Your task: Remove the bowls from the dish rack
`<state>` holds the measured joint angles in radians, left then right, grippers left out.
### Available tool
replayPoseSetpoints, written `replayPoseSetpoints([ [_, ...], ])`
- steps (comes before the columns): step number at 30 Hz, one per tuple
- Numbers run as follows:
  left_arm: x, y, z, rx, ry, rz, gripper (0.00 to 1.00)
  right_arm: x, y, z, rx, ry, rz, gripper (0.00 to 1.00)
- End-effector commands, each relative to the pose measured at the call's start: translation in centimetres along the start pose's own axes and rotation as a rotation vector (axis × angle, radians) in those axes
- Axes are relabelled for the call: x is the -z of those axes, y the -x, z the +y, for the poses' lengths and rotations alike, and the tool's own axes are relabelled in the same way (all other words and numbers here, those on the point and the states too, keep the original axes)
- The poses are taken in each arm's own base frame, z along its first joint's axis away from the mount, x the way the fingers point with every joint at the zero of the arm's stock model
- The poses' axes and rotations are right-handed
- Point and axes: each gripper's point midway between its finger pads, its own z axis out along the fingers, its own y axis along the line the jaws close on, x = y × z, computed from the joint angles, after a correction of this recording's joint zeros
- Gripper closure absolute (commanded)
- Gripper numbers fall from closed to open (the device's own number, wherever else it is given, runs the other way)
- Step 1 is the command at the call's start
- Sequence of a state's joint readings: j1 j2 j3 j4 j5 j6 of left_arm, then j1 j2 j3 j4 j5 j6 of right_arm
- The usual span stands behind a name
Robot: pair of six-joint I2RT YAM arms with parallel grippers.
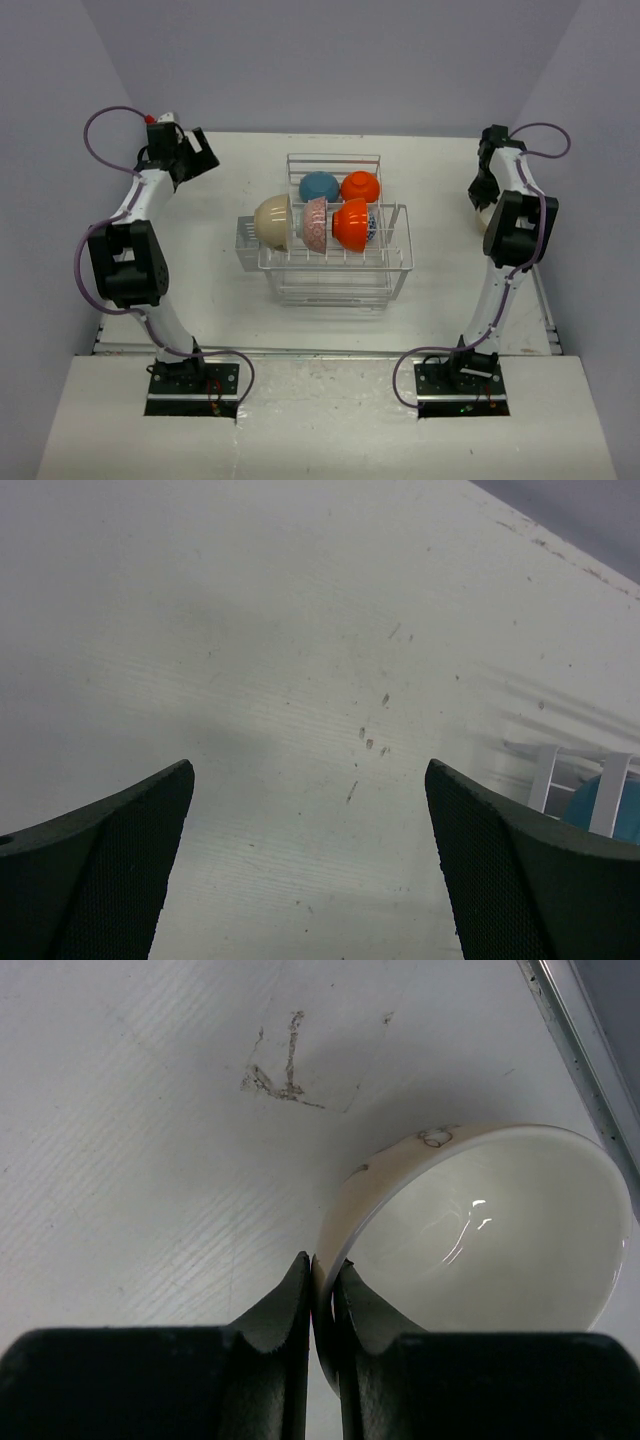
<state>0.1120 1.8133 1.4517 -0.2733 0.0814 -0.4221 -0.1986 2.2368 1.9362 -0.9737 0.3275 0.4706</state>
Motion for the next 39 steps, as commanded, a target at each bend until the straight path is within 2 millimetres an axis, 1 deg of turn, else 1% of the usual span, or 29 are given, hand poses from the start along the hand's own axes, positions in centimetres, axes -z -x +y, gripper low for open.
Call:
replayPoseSetpoints([
  [1, 0.4, 2.3, -0.7, -0.034, -0.016, -0.038, 0.04, 1.3, 2.5, -0.7, -0.006, -0.031, -0.076, 1.0],
  [2, 0.4, 2.2, -0.8, -0.036, -0.02, -0.035, 0.04, 0.9, 2.2, -0.8, -0.006, -0.041, -0.062, 1.0],
  [5, 0.4, 2.4, -0.9, -0.036, -0.023, -0.039, 0.04, 0.5, 2.2, -0.6, -0.005, -0.042, -0.056, 1.0],
  [8, 0.3, 2.6, -1.1, -0.037, -0.033, -0.04, 0.04, 0.2, 2.0, -0.5, 0.001, -0.051, -0.042, 0.95],
  [11, 0.4, 2.6, -1.3, -0.035, -0.041, -0.035, 0.04, 0.4, 2.0, -0.4, 0.0, -0.039, -0.042, 0.81],
  [12, 0.5, 2.5, -1.4, -0.035, -0.046, -0.033, 0.04, 0.5, 2.1, -0.3, 0.0, -0.036, -0.045, 0.74],
  [15, 0.6, 2.6, -1.6, -0.032, -0.057, -0.036, 0.04, 1.6, 2.7, -0.4, -0.009, -0.025, -0.063, 0.63],
  [16, 0.7, 2.6, -1.7, -0.029, -0.061, -0.037, 0.04, 2.5, 3.3, -0.5, -0.02, -0.019, -0.081, 0.56],
  [19, 0.9, 2.6, -2.0, -0.02, -0.075, -0.035, 0.04, 4.7, 3.8, -1.0, -0.039, -0.011, -0.107, 0.53],
  [20, 1.0, 2.6, -2.1, -0.018, -0.079, -0.037, 0.04, 6.8, 4.3, -1.3, -0.056, 0.003, -0.139, 0.53],
  [21, 1.2, 2.8, -2.2, -0.019, -0.083, -0.043, 0.04, 8.1, 4.4, -1.3, -0.066, 0.016, -0.156, 0.53],
  [22, 1.4, 3.0, -2.3, -0.019, -0.085, -0.047, 0.04, 11.1, 5.1, -1.5, -0.081, 0.053, -0.21, 0.53],
  [24, 1.9, 3.3, -2.5, -0.023, -0.087, -0.058, 0.04, 14.6, 5.4, -1.3, -0.091, 0.112, -0.261, 0.52],
  [25, 2.1, 3.5, -2.5, -0.023, -0.086, -0.063, 0.04, 16.7, 5.0, 0.2, -0.078, 0.221, -0.261, 0.52],
  [26, 2.5, 3.7, -2.6, -0.027, -0.084, -0.069, 0.04, 20.4, 4.8, 0.8, -0.082, 0.316, -0.304, 0.52],
  [27, 2.8, 3.8, -2.5, -0.026, -0.079, -0.072, 0.04, 22.5, 4.4, 1.9, -0.072, 0.407, -0.309, 0.52],
  [28, 2.9, 3.8, -2.4, -0.025, -0.076, -0.072, 0.04, 25.5, 2.4, 4.8, -0.034, 0.614, -0.247, 0.52],
  [29, 3.3, 3.7, -2.4, -0.024, -0.077, -0.072, 0.04, 29.9, 1.7, 5.6, -0.015, 0.774, -0.28, 0.52],
  [30, 3.5, 3.7, -2.5, -0.023, -0.08, -0.07, 0.04, 31.4, -0.3, 6.7, 0.026, 0.881, -0.239, 0.51],
  [31, 3.6, 3.1, -2.6, -0.018, -0.087, -0.058, 0.04, 35.2, -3.2, 8.5, 0.095, 1.078, -0.176, 0.5],
  [32, 4.3, 3.3, -2.8, -0.012, -0.096, -0.067, 0.04, 37.8, -4.2, 9.1, 0.132, 1.187, -0.182, 0.43],
  [33, 4.5, 3.1, -2.9, -0.007, -0.102, -0.066, 0.04, 39.6, -6.5, 8.8, 0.166, 1.265, -0.15, 0.4],
  [34, 4.7, 2.5, -2.9, -0.003, -0.107, -0.054, 0.04, 41.3, -8.8, 9.2, 0.197, 1.341, -0.092, 0.39],
  [35, 5.3, 2.7, -3.0, -0.004, -0.113, -0.064, 0.04, 43.1, -10.2, 9.0, 0.241, 1.423, -0.072, 0.39],
  [36, 5.6, 2.6, -3.1, -0.004, -0.116, -0.063, 0.04, 43.7, -11.9, 8.2, 0.262, 1.455, -0.054, 0.35],
  [37, 5.8, 2.3, -3.0, -0.004, -0.115, -0.061, 0.04, 44.3, -13.3, 8.0, 0.281, 1.485, -0.023, 0.33],
  [38, 6.4, 2.5, -3.1, -0.011, -0.119, -0.067, 0.04, 45.2, -14.5, 7.6, 0.317, 1.542, 0.008, 0.3],
  [39, 6.6, 2.3, -3.1, -0.016, -0.12, -0.066, 0.04, 44.8, -16.2, 7.0, 0.327, 1.56, 0.052, 0.3],
])
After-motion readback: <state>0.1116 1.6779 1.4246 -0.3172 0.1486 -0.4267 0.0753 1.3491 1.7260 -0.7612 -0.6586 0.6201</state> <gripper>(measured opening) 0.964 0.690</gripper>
